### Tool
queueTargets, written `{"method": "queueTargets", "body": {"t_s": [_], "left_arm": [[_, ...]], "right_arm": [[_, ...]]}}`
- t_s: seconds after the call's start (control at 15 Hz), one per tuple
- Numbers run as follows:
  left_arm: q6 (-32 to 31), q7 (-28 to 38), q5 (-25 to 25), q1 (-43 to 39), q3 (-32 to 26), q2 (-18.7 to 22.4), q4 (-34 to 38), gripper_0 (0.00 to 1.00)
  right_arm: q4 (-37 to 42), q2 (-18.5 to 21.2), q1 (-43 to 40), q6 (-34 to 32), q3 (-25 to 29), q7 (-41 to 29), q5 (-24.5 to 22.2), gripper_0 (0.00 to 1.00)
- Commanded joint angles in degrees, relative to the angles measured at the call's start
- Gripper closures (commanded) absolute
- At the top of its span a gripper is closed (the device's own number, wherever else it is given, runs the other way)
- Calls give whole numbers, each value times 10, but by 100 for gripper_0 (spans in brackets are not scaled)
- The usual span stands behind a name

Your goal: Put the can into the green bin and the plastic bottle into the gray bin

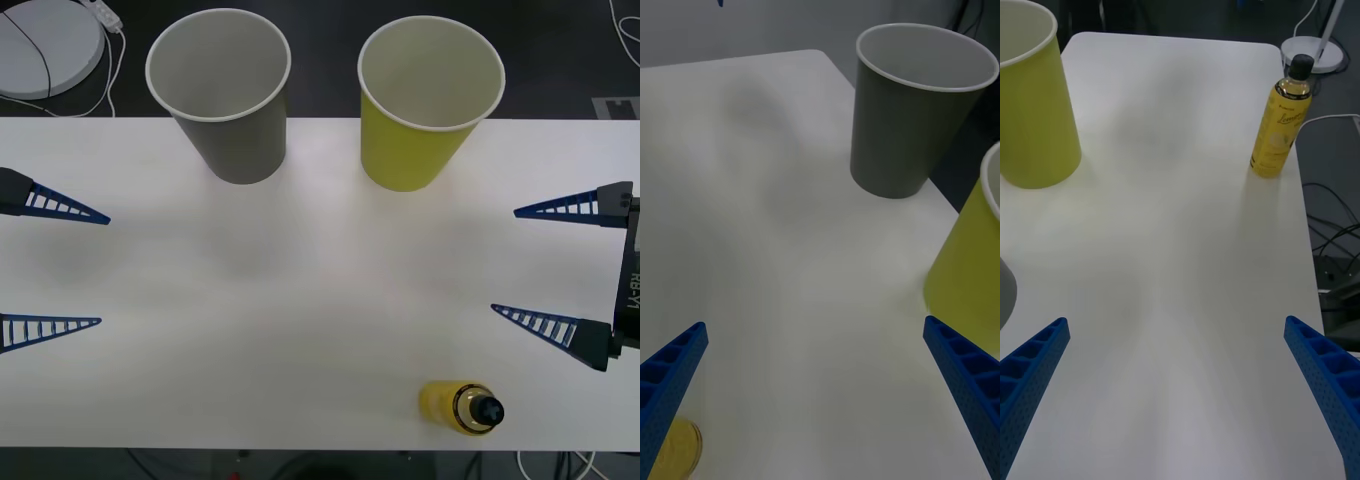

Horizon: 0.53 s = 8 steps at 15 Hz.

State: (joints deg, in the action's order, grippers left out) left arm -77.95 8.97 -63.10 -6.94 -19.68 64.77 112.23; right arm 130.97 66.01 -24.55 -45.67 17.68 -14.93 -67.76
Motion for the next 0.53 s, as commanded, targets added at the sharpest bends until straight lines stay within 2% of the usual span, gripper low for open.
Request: {"method": "queueTargets", "body": {"t_s": [0.07,0.33,0.53], "left_arm": [[0,0,0,0,0,0,0,0],[0,0,0,0,0,0,0,0],[0,0,0,0,0,0,0,0]], "right_arm": [[-70,-16,-6,-69,15,97,63,0],[-180,-18,-6,-173,21,227,128,0],[-257,-15,-6,-235,20,316,158,0]]}}
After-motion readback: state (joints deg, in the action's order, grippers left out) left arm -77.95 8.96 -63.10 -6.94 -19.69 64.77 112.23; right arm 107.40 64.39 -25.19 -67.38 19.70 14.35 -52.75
